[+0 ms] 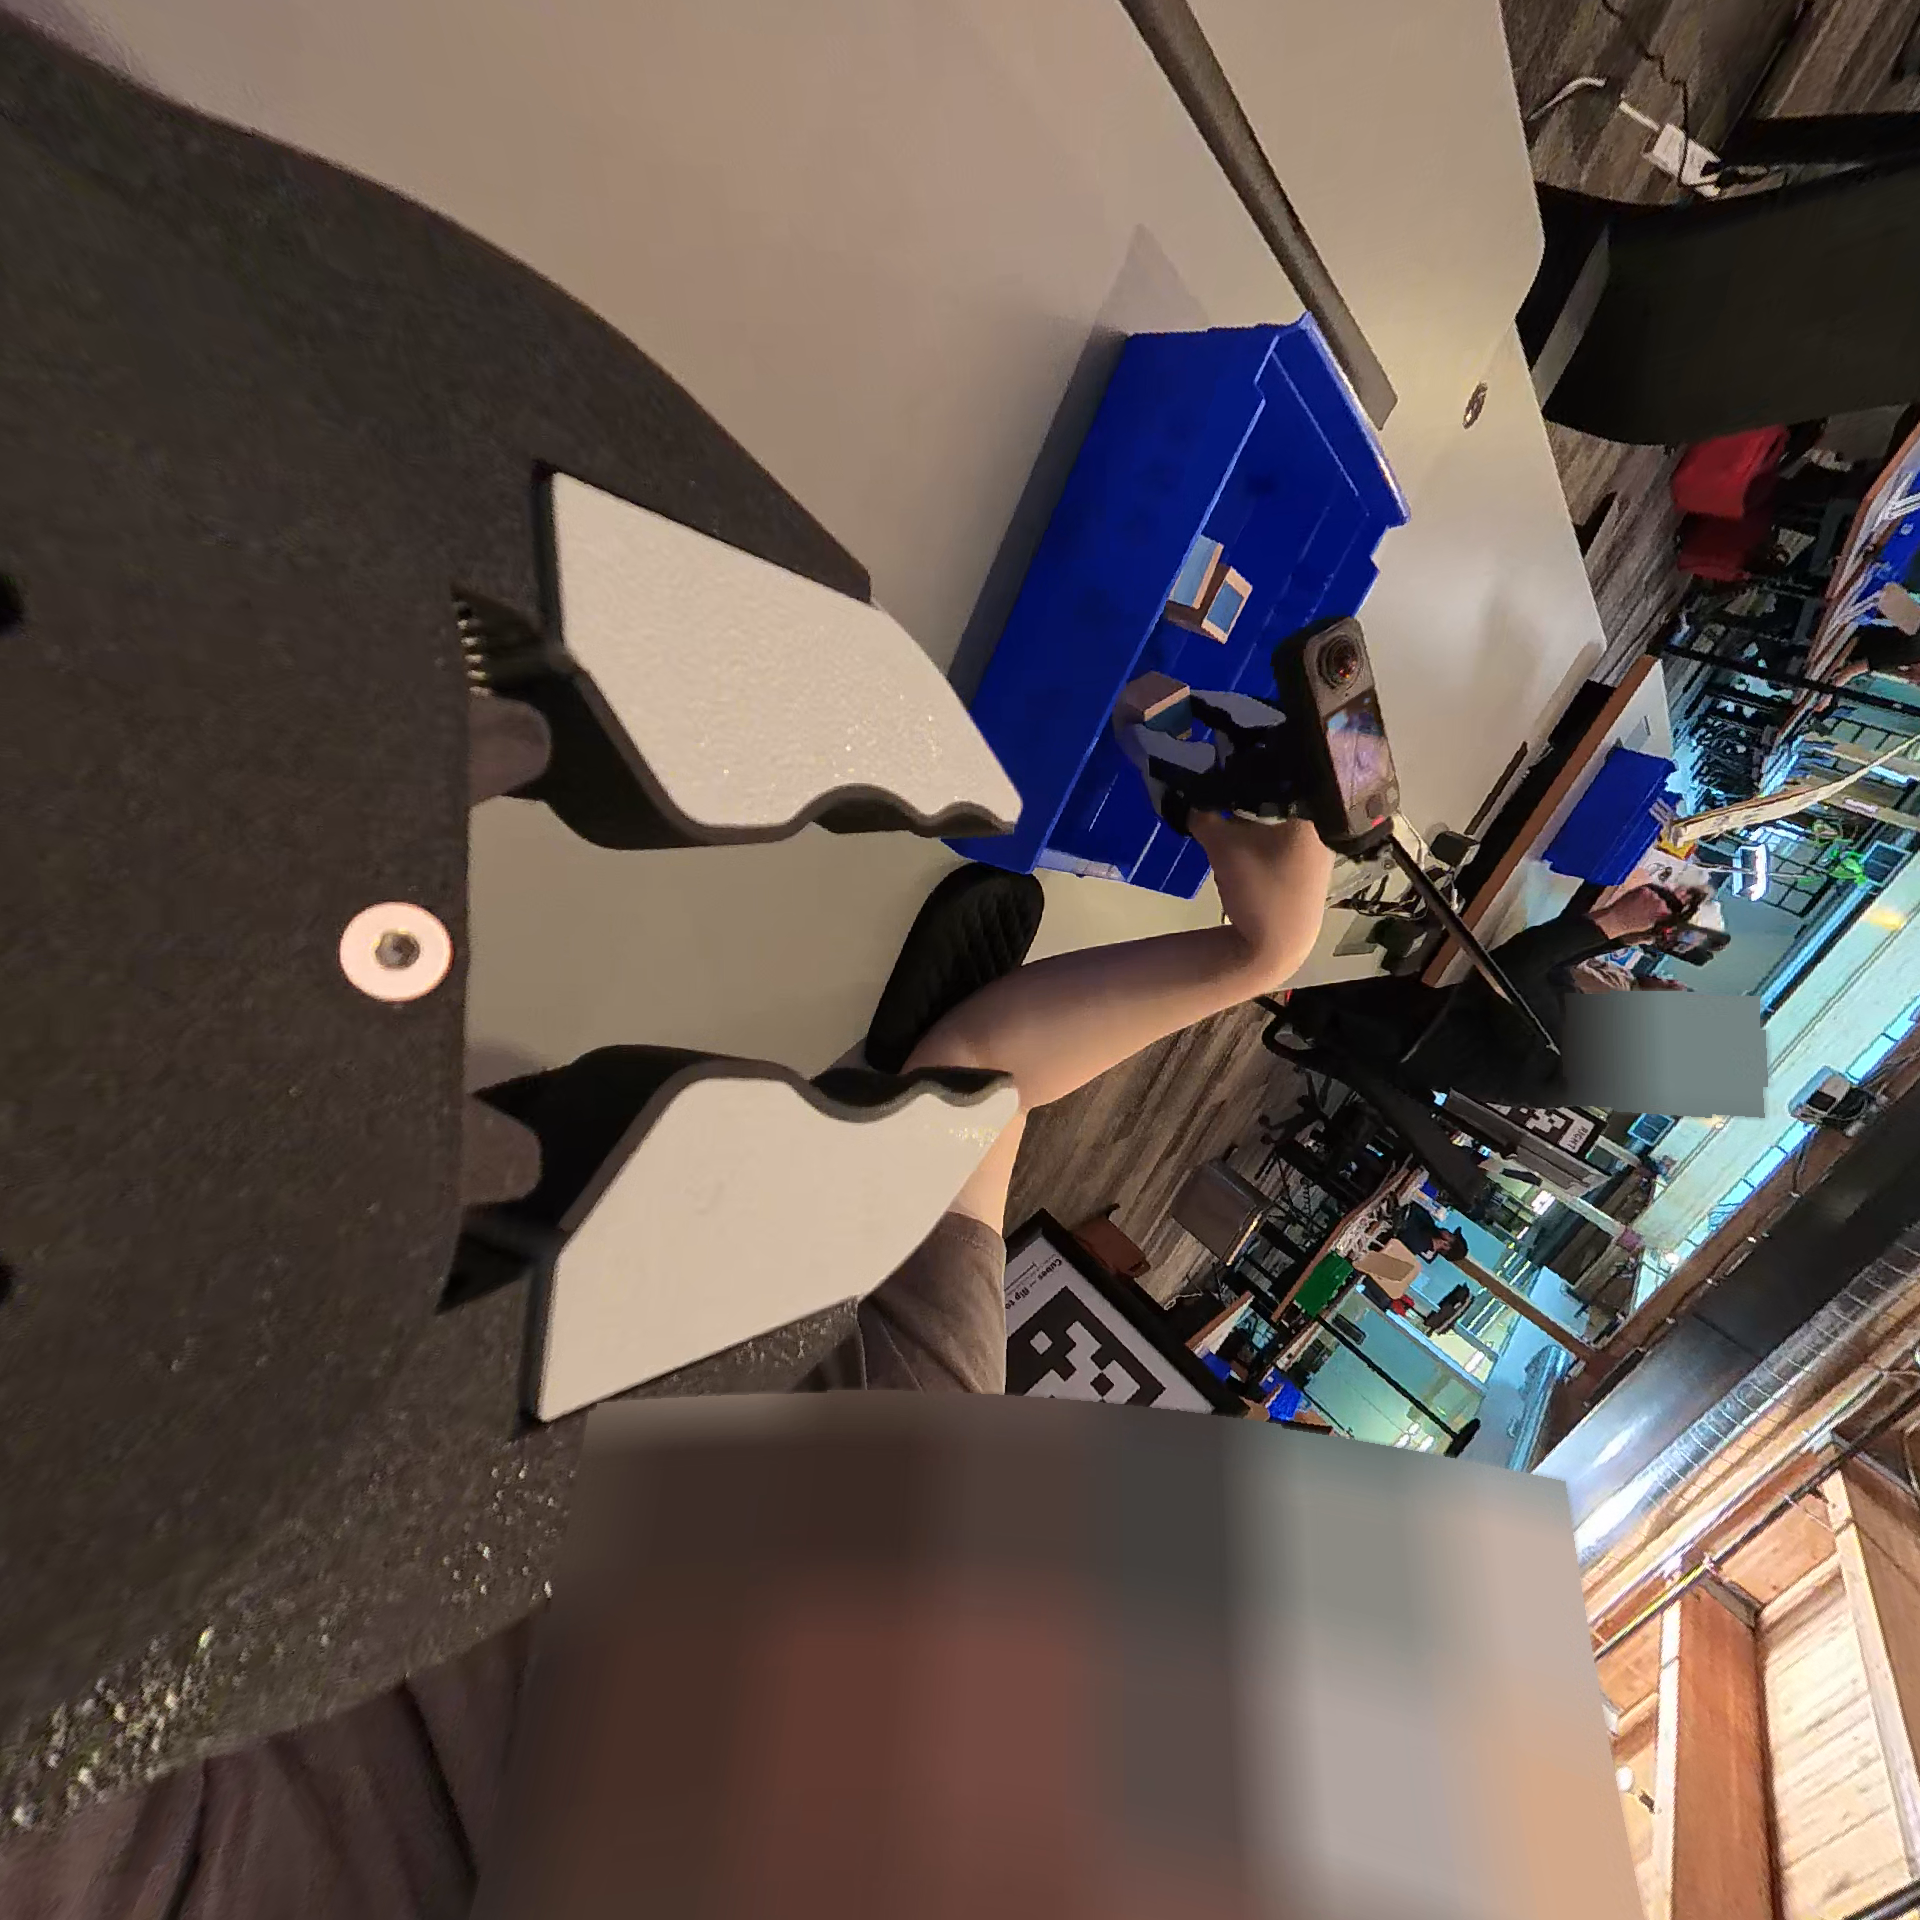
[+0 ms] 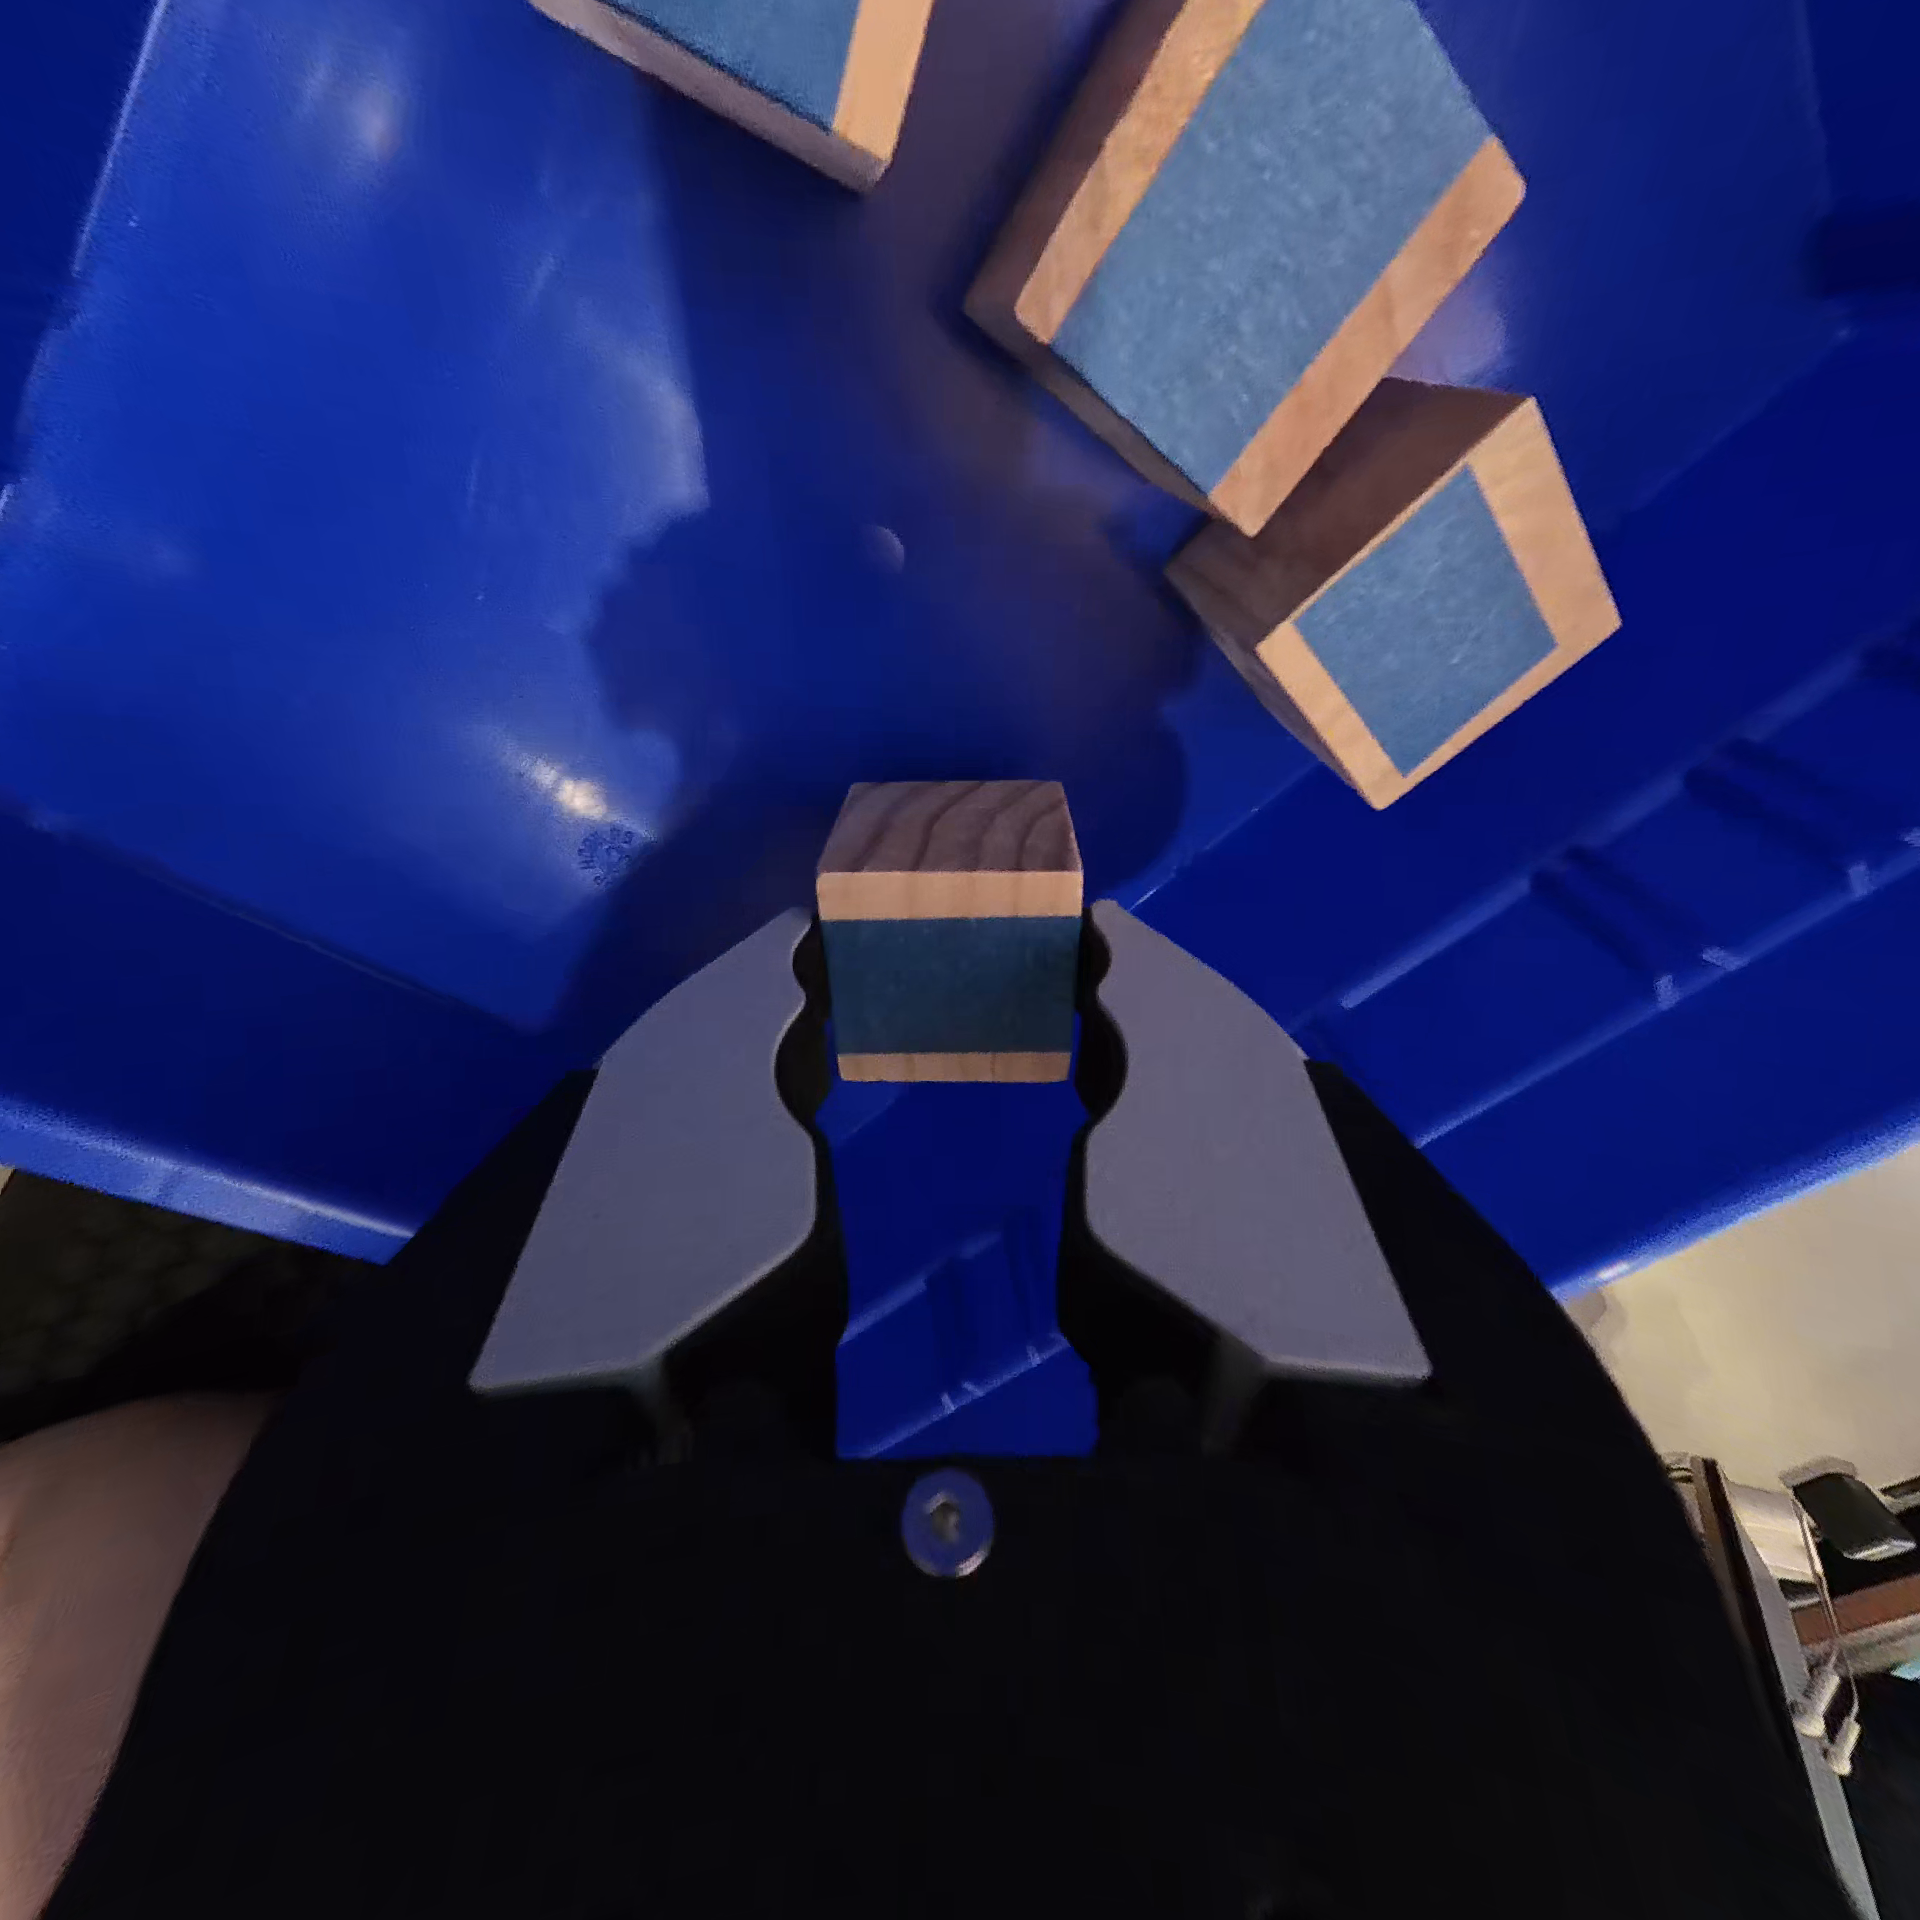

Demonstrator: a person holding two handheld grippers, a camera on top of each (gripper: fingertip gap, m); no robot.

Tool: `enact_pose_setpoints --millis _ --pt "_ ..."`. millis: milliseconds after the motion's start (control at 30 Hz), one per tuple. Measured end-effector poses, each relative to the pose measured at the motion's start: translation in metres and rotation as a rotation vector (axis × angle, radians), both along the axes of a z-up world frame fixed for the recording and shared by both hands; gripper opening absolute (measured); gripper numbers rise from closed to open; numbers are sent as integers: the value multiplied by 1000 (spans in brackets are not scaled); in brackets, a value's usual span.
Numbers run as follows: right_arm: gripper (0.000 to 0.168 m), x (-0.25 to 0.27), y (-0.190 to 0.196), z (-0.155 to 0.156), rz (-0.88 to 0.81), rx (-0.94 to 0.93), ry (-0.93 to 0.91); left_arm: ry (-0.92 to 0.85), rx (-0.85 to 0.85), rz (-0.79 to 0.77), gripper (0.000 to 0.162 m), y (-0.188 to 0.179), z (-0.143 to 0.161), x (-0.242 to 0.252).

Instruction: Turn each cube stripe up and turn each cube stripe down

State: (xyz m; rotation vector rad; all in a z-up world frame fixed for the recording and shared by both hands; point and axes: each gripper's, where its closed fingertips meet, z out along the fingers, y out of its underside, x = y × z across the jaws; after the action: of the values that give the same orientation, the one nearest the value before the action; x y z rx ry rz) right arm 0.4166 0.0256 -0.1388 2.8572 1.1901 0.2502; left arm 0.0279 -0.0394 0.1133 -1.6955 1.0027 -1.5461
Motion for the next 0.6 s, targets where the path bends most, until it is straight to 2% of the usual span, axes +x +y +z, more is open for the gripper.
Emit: enact_pose_setpoints --millis 200,267,367,467,600 --pt "49 6 -1 -6 -35 -18 -4 8 5 26 42 3 1 -5" --pt "56 9 3 0 -32 18 -9 4 3 29 41 1 3 -6" --pt "56 8 7 22 -9 120 15 37 40 37 42 -5 5 -11" --pt "56 4 15 51 3 261 47 189 130 194 36 9 -4 -34" --pt "56 -9 21 66 66 346 69 532 252 448 36 32 -33 -92"
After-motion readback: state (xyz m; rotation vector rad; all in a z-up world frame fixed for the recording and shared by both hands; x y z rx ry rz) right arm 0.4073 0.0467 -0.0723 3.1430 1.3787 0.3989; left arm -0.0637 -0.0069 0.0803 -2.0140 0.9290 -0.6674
